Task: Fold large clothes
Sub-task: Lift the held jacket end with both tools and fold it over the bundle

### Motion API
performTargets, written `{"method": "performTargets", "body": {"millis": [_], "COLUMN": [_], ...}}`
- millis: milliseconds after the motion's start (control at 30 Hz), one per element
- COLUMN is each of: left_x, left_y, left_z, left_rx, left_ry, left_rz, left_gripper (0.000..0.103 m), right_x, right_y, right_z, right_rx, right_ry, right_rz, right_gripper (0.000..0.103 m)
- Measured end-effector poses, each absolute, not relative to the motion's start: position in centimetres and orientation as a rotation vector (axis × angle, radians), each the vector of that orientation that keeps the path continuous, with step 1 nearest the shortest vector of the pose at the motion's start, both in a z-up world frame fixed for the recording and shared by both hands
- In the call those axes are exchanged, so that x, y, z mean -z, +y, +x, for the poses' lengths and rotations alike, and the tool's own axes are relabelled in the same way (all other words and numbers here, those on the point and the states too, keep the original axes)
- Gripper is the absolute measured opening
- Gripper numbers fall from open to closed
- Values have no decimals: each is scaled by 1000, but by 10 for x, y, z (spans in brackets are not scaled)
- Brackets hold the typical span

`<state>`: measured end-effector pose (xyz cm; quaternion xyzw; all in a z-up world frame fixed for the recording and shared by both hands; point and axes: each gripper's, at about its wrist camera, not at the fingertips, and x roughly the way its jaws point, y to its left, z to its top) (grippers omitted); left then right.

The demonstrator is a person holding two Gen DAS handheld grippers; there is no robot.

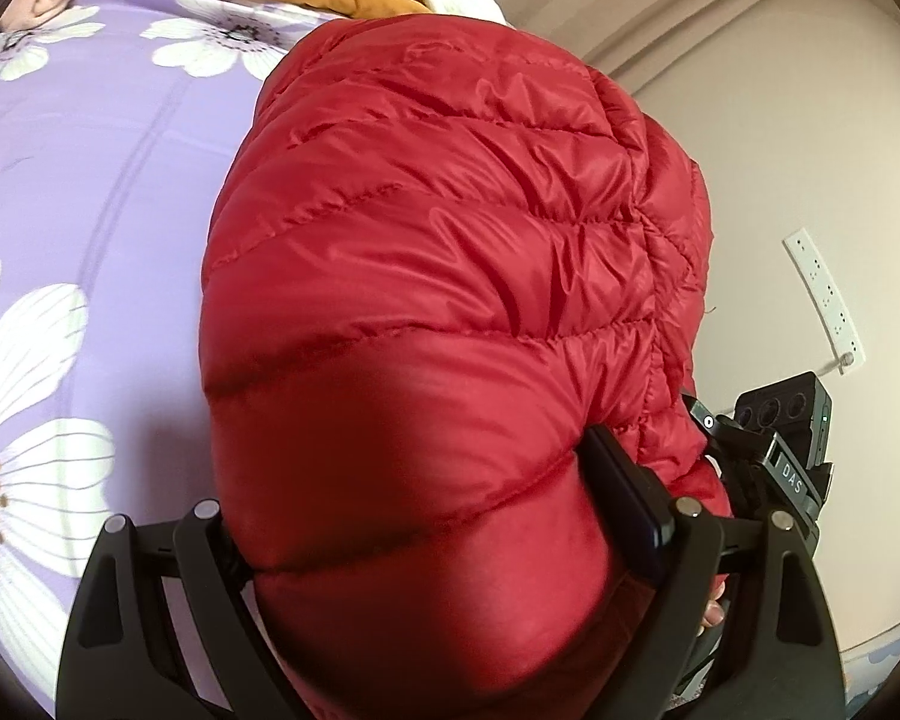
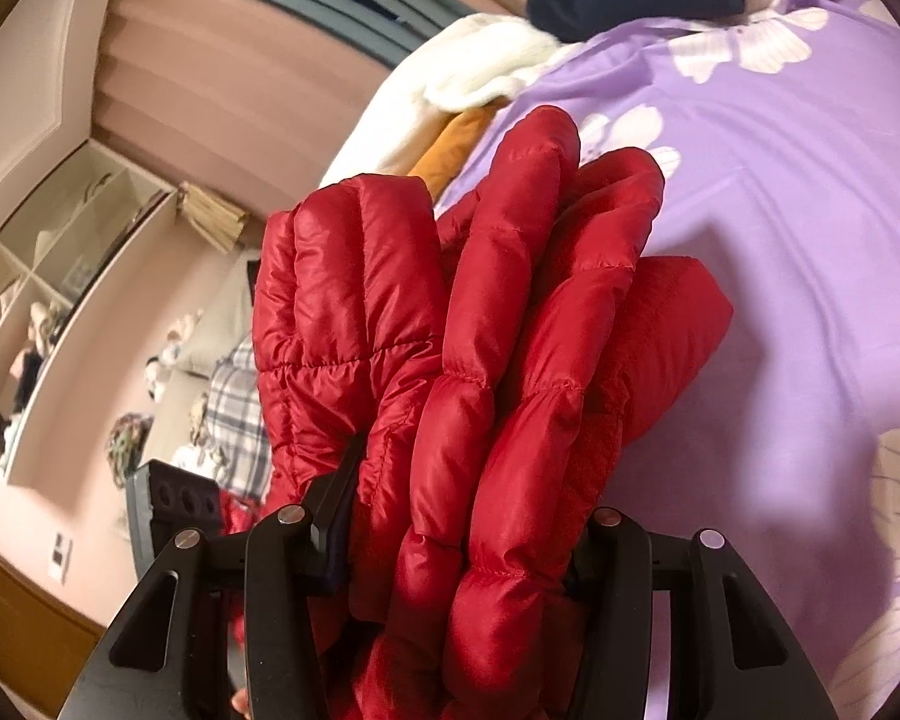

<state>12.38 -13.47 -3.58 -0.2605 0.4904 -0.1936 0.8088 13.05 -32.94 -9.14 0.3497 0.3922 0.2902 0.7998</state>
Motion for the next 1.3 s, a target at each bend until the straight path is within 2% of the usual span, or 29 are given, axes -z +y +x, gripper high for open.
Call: {"method": "performTargets", "body": {"millis": [433, 1300], "left_x": [33, 38], "left_y": [-109, -141], "left_z": [94, 92], "left_rx": [350, 311], "left_ry": [1013, 1006], "left_rz": [-608, -649], "left_gripper": [90, 90], "right_x": [91, 94], "right_y": [-304, -248], "right_z": [140, 170], "right_rx": [-696, -717], "right_ry": [871, 900], "right_rz": [692, 645], "right_gripper": [52, 52]}}
